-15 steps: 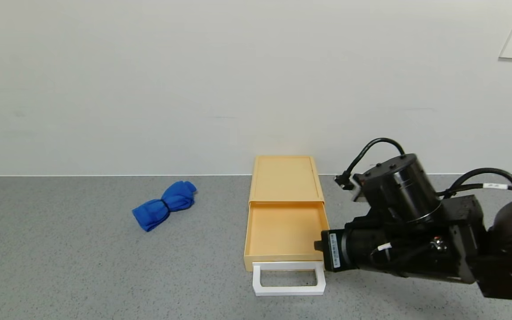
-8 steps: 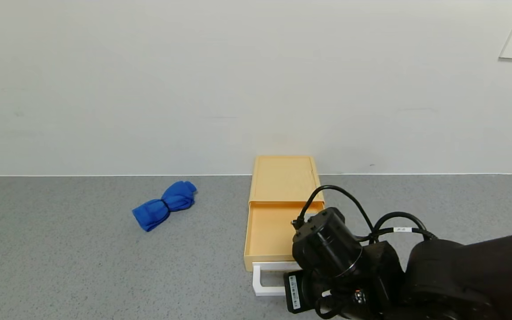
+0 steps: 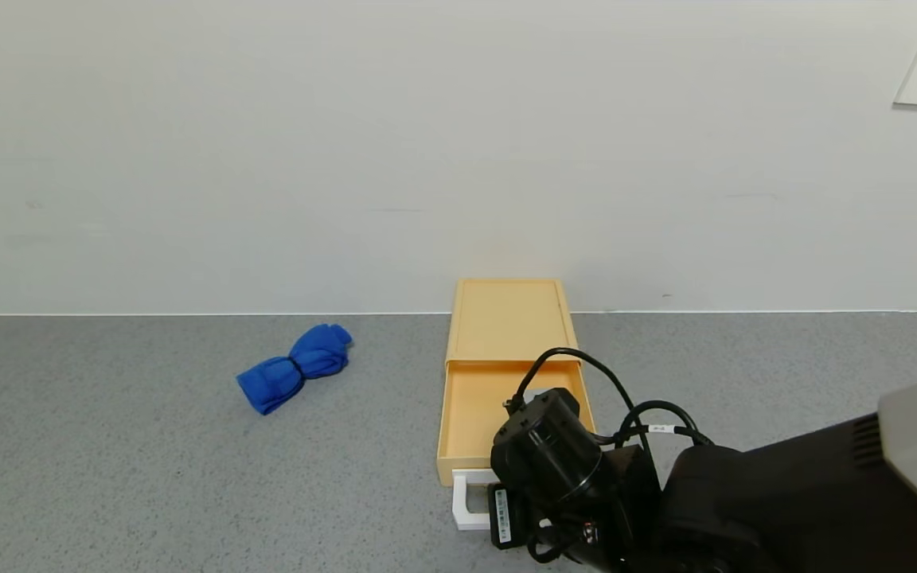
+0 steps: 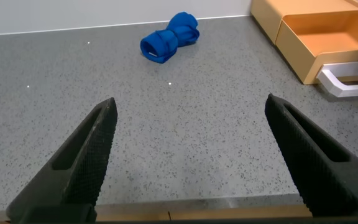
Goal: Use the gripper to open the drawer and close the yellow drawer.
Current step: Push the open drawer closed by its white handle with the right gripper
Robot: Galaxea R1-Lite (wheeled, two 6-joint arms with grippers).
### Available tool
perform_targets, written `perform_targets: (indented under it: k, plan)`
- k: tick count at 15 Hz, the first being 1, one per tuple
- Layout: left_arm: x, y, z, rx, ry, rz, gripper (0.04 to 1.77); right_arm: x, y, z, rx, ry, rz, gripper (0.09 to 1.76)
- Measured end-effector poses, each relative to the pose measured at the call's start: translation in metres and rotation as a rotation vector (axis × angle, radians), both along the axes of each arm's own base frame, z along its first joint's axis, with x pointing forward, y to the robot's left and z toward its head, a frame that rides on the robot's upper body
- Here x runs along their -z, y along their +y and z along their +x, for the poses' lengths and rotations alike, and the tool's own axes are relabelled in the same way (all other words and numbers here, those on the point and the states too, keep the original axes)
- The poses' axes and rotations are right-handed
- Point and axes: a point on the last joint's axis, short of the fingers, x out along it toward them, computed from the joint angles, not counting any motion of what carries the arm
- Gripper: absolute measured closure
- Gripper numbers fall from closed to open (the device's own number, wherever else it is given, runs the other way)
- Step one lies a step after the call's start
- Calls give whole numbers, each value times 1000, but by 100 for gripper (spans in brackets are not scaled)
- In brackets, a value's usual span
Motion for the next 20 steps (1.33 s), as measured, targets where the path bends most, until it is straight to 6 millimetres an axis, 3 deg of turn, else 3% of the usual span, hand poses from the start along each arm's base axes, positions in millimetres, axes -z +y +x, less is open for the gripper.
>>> perform_targets:
  k: [10,20]
  plan:
    - [0,0,0,-1,0,0,9,7,8,23,56,-40,-20,173]
    - [0,0,0,-1,0,0,9,-2,4,52,75,-101,-15,173]
